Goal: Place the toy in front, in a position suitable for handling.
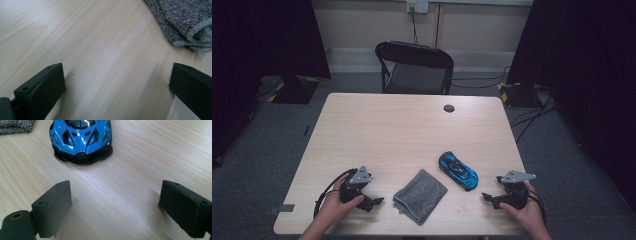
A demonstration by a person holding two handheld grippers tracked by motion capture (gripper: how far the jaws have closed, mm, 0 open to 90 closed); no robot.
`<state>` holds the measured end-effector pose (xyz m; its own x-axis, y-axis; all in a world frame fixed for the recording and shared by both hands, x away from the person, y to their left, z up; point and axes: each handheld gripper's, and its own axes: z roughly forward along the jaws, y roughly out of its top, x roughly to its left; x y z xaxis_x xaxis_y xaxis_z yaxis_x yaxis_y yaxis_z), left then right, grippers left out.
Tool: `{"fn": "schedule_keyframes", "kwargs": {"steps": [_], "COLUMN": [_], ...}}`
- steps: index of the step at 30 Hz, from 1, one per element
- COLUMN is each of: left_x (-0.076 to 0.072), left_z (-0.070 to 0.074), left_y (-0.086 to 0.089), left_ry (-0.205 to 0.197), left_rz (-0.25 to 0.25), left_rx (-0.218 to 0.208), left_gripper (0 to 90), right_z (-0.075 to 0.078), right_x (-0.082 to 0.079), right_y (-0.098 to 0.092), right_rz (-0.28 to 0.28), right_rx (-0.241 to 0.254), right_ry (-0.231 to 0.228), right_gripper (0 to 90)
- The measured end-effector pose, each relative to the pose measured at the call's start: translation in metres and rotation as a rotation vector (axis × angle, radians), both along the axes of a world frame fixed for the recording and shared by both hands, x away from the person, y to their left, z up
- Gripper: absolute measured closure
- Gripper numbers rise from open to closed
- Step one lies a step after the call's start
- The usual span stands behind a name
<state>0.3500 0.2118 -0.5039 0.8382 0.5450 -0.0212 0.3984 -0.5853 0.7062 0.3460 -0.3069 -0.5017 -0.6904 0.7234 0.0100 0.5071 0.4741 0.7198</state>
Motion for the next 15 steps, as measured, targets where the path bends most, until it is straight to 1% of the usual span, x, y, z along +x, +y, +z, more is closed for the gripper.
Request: {"fn": "schedule_keyframes", "kwargs": {"steps": [12,15], "left_x": [0.0000,0.0000], "left_z": [0.0000,0.0000], "left_y": [0.0000,0.0000], "left_ry": [0.000,0.000], "left_rz": [0.000,0.000], "left_rx": [0.000,0.000], "left_gripper": [0.0,0.0], "right_z": [0.0000,0.0003], "right_x": [0.0003,0.0000], "right_y": [-0.0001,-0.0015], "right_rz": [0.002,0.005], "right_rx": [0.002,0.004], "right_ry": [0.002,0.001], "right_gripper": [10.2,11.9]}}
